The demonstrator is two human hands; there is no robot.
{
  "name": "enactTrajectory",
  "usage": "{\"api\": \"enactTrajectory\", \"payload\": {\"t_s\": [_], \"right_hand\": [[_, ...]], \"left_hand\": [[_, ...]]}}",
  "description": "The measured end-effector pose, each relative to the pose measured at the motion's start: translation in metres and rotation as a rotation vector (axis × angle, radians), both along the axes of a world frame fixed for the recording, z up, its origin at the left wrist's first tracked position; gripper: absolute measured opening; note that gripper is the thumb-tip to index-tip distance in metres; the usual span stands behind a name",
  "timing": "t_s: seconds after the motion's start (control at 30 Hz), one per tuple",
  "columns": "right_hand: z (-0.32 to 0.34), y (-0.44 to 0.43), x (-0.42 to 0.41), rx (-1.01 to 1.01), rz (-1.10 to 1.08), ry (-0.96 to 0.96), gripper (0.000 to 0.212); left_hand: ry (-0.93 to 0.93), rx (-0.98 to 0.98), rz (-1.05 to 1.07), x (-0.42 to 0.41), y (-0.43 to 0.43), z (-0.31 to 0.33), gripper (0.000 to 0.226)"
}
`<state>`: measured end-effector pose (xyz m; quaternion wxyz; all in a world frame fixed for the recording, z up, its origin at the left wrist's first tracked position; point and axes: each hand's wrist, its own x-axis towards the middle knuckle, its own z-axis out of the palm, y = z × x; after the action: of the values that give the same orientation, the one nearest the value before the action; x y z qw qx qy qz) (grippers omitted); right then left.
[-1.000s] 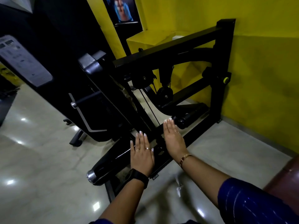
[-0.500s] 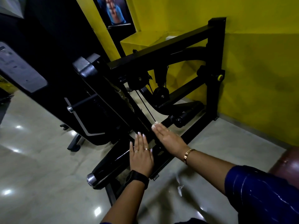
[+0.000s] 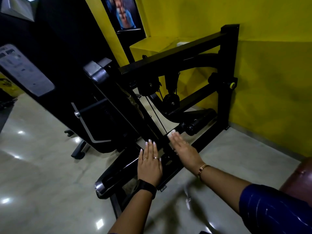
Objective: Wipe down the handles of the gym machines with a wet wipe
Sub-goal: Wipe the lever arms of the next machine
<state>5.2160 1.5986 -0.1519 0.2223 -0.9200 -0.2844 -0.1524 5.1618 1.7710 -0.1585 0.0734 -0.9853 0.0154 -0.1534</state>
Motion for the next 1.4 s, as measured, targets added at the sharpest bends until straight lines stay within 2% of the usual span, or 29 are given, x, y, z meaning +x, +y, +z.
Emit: {"api": "enactTrajectory", "payload": {"t_s": [0.07, 0.17, 0.27, 0.3, 0.37, 0.53, 0.63, 0.7, 0.8, 0.9, 1.0, 1.07, 1.1, 1.23, 1.33, 1.4], "right_hand": [[-0.002, -0.007, 0.009, 0.050, -0.075, 0.028, 0.087], [0.004, 0.007, 0.003, 0.107, -0.078, 0.124, 0.084], [-0.004, 0.032, -0.020, 0.079, 0.128, 0.083, 0.069], [-0.003, 0.034, -0.027, 0.058, 0.175, 0.058, 0.072], [-0.009, 0.028, -0.025, 0.060, 0.161, -0.042, 0.076], [-0.011, 0.000, 0.009, 0.123, -0.153, 0.083, 0.083], [0.001, 0.012, 0.008, 0.130, -0.107, 0.168, 0.069], [0.000, 0.027, -0.002, 0.115, -0.041, 0.134, 0.062], [-0.011, 0.037, -0.018, 0.086, 0.102, 0.050, 0.074], [-0.005, 0.022, -0.004, 0.050, 0.031, 0.020, 0.091], [0.011, 0.008, 0.013, -0.031, -0.130, 0.094, 0.080], [0.018, 0.011, 0.013, -0.048, -0.179, 0.148, 0.075], [0.017, 0.017, 0.009, -0.051, -0.190, 0.114, 0.074], [0.000, 0.037, -0.016, -0.101, -0.049, 0.130, 0.082], [0.002, 0.034, -0.007, -0.071, -0.005, 0.062, 0.085], [0.012, 0.024, 0.003, -0.156, -0.003, 0.035, 0.082]], "left_hand": [[0.000, -0.017, 0.001, -0.001, -0.001, 0.002, 0.062], [0.000, -0.045, 0.012, -0.002, -0.005, 0.003, 0.062], [0.014, -0.054, 0.004, -0.002, -0.006, 0.007, 0.063], [0.018, -0.053, -0.003, -0.003, -0.005, 0.008, 0.063], [0.029, -0.051, -0.015, -0.003, -0.003, 0.009, 0.061], [0.059, -0.046, -0.025, -0.004, -0.001, 0.011, 0.062], [0.082, -0.038, -0.022, -0.005, -0.003, 0.014, 0.061], [0.101, -0.039, -0.018, -0.005, -0.004, 0.014, 0.062], [0.127, -0.021, -0.013, -0.004, -0.002, 0.013, 0.063], [0.118, -0.002, -0.015, -0.004, 0.000, 0.012, 0.063], [0.071, 0.015, -0.005, -0.004, -0.002, 0.011, 0.064], [0.070, 0.022, 0.020, -0.004, -0.005, 0.010, 0.074], [0.069, 0.026, 0.027, -0.004, -0.005, 0.009, 0.079], [0.069, 0.060, 0.024, 0.000, -0.004, 0.006, 0.089], [0.106, 0.143, 0.037, 0.004, -0.005, 0.010, 0.087], [0.122, 0.231, 0.018, 0.008, -0.006, 0.015, 0.083]]}}
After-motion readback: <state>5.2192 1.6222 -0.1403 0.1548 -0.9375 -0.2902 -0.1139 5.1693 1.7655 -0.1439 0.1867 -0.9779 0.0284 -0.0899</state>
